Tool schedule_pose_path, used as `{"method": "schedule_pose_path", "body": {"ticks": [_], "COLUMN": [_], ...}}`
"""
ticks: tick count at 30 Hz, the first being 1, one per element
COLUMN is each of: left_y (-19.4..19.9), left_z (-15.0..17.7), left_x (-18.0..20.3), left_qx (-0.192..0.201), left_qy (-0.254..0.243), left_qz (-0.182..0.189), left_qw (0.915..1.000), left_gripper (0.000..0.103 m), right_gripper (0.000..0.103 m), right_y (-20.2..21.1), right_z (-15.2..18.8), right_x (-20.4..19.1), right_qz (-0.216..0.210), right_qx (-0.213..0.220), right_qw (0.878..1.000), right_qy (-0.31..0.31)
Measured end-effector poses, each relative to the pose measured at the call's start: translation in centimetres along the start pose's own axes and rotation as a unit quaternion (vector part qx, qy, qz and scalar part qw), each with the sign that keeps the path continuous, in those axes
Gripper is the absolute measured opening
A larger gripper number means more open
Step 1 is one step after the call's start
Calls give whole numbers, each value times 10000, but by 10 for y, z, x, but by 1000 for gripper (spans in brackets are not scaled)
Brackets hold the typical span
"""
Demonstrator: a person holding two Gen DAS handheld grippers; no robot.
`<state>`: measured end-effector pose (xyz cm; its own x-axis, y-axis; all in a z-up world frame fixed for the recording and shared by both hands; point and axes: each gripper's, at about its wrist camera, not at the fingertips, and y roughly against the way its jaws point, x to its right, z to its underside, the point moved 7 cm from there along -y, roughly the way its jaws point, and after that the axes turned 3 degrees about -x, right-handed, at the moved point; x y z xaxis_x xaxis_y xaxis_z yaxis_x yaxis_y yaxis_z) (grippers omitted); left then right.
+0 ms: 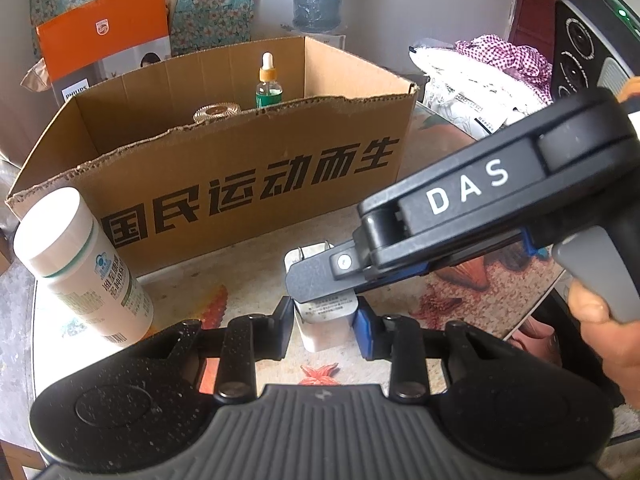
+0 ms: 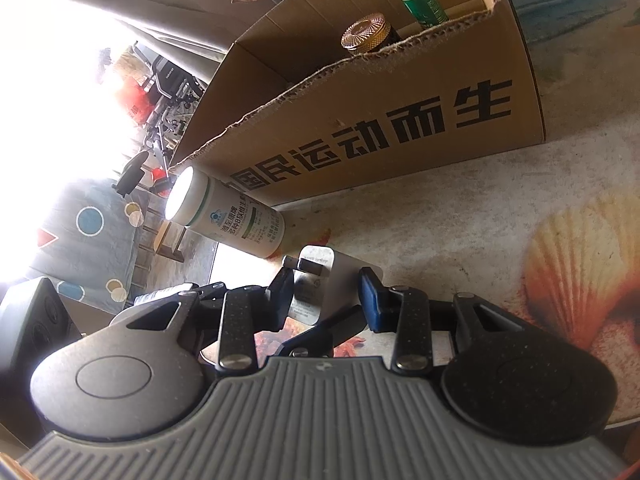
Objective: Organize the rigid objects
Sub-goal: 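Lift the white plug adapter with the right gripper over the box, then lower the plug adapter into the box and open the right gripper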
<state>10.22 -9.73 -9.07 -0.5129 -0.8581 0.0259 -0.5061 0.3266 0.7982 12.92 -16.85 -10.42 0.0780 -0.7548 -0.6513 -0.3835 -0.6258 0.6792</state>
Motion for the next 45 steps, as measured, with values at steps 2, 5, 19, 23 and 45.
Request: {"method": "schedule_pose_path", "body": {"ticks": [2, 5, 19, 23, 45], "left_y": [5, 17, 75, 71, -86], "left_z": [-3, -10, -95, -125, -150], "left_x": [0, 1, -18, -32, -114], "left_qx": [58, 240, 1208, 1250, -815], "left_qy": [30, -5, 115, 296, 1892], "left_qz": [-7, -72, -316, -409, -348], "left_qw": [10000, 9997, 9921, 9909, 9779], "left_gripper": [33, 33, 32, 32, 32], "right_gripper": [35, 35, 35, 35, 36], "right_y": [2, 9, 72, 77, -70], "right_z": [0, -2, -62, -94, -210], "right_x": [-2, -9, -76, -89, -18], "right_qz": [-8, -18, -171, -182, 323], "right_qx": [28, 123, 978, 1063, -1086], "right_qw": [10000, 9998, 9876, 9833, 9890], "right_qy": [25, 123, 1214, 1469, 954]}}
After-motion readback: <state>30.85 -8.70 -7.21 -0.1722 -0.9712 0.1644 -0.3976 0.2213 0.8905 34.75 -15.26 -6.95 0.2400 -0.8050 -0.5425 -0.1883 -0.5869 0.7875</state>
